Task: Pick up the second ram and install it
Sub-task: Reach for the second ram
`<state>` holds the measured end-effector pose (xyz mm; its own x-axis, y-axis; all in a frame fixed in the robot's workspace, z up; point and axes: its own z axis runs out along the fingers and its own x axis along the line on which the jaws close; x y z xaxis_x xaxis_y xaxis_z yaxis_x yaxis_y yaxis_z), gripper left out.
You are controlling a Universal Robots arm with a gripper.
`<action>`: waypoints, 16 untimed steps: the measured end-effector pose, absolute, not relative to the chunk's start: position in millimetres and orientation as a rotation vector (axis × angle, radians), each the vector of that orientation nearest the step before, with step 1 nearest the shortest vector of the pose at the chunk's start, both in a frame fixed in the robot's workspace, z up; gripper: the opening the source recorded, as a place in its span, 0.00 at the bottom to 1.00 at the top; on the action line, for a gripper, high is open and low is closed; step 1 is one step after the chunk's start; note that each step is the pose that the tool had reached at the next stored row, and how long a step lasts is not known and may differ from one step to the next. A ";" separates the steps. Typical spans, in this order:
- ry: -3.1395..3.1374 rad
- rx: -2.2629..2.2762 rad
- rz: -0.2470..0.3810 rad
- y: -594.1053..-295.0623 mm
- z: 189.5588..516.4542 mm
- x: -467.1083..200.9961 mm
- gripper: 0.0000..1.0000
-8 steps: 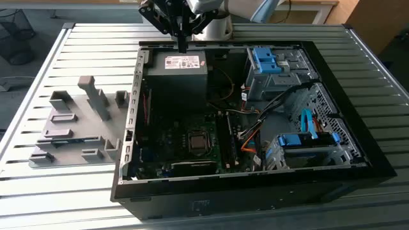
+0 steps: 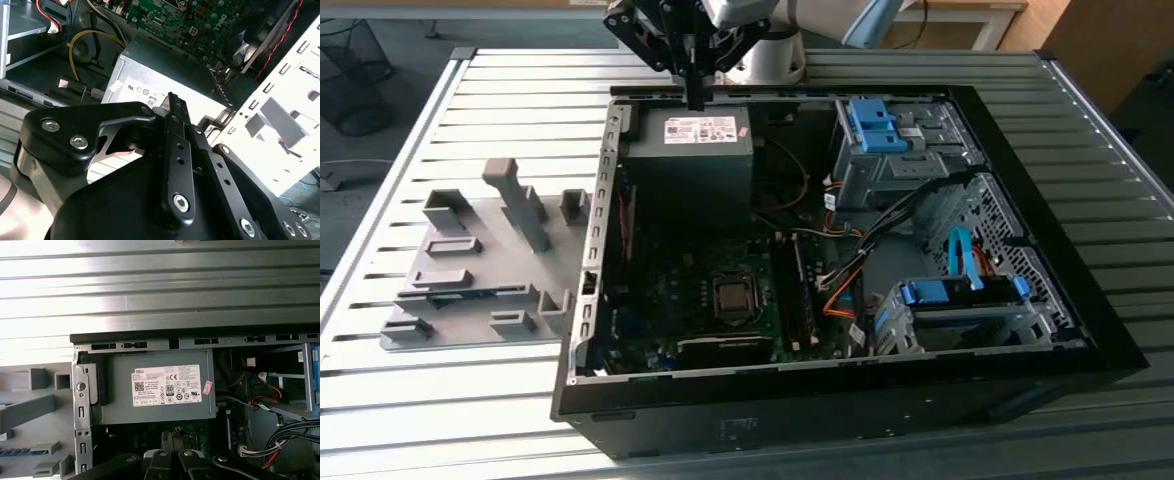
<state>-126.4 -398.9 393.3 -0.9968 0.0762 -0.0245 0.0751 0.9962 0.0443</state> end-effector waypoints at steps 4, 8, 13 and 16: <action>3.112 0.118 0.068 -398.9 393.3 -132.8 0.10; 3.112 0.118 0.068 -398.9 393.3 -133.7 0.10; 3.113 0.118 0.068 -398.9 393.3 -134.6 0.10; 3.113 0.118 0.068 -398.9 393.3 -135.1 0.10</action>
<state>-135.1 -398.9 393.3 -0.9968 0.0762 -0.0245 0.0751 0.9962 0.0443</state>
